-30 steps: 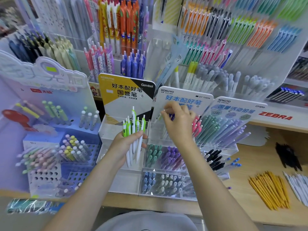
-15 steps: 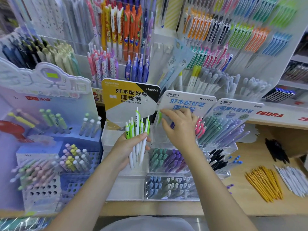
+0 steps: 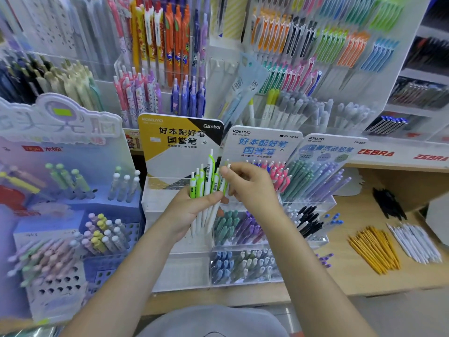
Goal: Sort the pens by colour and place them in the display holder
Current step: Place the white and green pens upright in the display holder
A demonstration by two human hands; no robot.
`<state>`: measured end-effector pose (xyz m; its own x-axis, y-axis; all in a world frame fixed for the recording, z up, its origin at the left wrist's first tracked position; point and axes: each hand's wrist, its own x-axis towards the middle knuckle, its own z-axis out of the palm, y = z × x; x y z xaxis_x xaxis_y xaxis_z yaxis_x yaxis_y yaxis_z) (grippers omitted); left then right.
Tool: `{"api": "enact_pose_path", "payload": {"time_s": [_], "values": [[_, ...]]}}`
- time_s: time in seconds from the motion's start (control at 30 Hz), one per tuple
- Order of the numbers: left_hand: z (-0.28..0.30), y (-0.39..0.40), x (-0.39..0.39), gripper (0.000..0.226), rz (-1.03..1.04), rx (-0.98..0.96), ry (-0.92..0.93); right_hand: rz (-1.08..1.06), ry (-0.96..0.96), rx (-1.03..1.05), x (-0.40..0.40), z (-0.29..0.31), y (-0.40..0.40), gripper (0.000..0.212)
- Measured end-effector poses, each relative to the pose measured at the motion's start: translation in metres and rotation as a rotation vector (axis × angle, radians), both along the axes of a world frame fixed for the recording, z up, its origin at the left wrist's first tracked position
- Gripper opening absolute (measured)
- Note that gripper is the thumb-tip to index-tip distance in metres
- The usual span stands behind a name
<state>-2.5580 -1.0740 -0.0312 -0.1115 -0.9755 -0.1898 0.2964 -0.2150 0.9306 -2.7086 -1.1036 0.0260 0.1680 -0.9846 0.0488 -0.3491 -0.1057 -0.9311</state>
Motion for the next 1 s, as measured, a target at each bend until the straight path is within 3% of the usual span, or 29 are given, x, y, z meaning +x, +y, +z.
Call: {"api": "enact_pose_path", "payload": {"time_s": [0.17,0.27,0.4,0.6,1.0], "values": [[0.000,0.002,0.000,0.033,-0.006,0.016,-0.011,-0.063,-0.068,0.040,-0.007,-0.003,0.002,0.017],[-0.001,0.002,-0.001,0.018,0.072,0.047,-0.067,-0.118,-0.165,0.023,-0.015,0.001,0.001,0.019],[-0.006,0.000,0.005,0.008,0.204,0.086,-0.118,-0.239,-0.149,-0.088,-0.033,0.008,-0.007,0.016],[-0.004,0.002,0.007,0.013,0.124,0.166,0.022,-0.302,0.001,-0.214,-0.041,0.004,-0.024,0.012],[-0.007,-0.003,0.012,0.013,0.117,0.167,0.031,-0.266,0.273,-0.336,-0.037,-0.012,-0.041,0.016]]}}
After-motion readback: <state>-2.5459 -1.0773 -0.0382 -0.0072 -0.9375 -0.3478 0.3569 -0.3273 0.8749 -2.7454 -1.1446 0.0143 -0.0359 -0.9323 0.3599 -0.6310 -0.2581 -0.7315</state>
